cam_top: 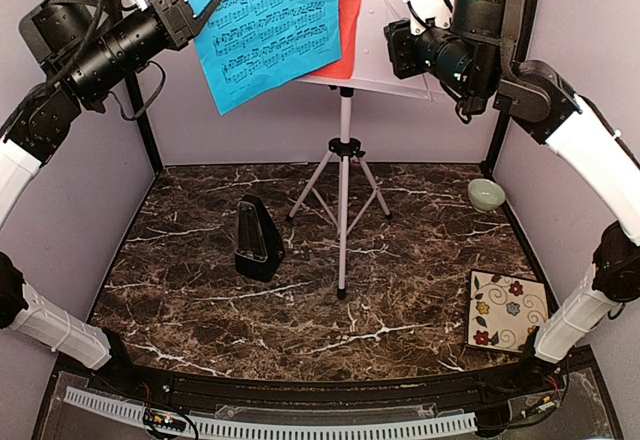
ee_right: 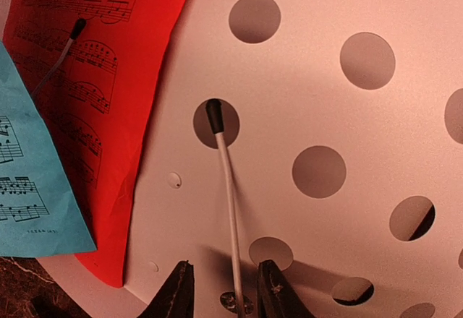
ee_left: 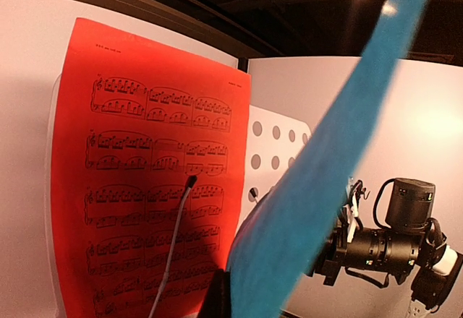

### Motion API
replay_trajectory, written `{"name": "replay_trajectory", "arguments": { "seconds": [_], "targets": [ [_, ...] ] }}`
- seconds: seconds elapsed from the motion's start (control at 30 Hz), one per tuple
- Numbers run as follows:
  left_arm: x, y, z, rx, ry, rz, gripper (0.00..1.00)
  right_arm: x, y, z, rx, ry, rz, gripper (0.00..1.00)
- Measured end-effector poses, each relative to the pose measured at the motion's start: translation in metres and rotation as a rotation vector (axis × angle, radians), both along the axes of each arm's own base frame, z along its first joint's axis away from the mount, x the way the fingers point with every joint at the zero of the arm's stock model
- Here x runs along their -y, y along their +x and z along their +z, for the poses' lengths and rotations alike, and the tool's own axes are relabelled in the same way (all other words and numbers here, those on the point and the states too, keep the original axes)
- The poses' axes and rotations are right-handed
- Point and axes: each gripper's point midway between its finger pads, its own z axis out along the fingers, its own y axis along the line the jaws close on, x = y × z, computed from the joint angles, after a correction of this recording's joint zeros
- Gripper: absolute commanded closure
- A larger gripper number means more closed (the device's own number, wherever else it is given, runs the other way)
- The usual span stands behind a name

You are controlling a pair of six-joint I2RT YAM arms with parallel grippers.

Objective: Set up the instrument practice props

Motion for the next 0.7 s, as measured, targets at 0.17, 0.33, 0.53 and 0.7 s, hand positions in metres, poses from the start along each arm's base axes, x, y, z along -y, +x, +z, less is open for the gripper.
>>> {"name": "replay_trajectory", "arguments": {
  "seconds": [0.17,0.33,0.53,0.7],
  "targets": [
    [-0.003,-0.001,0.009,0.019,-0.009,0.01,1.0,0.003,0.002,0.003,0.015,-0.007,-0.023,0.92],
    [-0.001,0.002,0.018,0.033,-0.018,0.019,1.0,0.005,0.004,0.002,0.024,-0.028,-0.044,1.0],
    [0.007,0.013,0.024,0.048,-0.012,0.039,1.0,0.009,-0.001,-0.001,0.065,-0.01,-0.031,1.0],
    [0.013,0.026,0.025,0.046,-0.005,0.062,1.0,0.017,-0.013,0.004,0.133,0.019,0.011,1.0]
  ]
}}
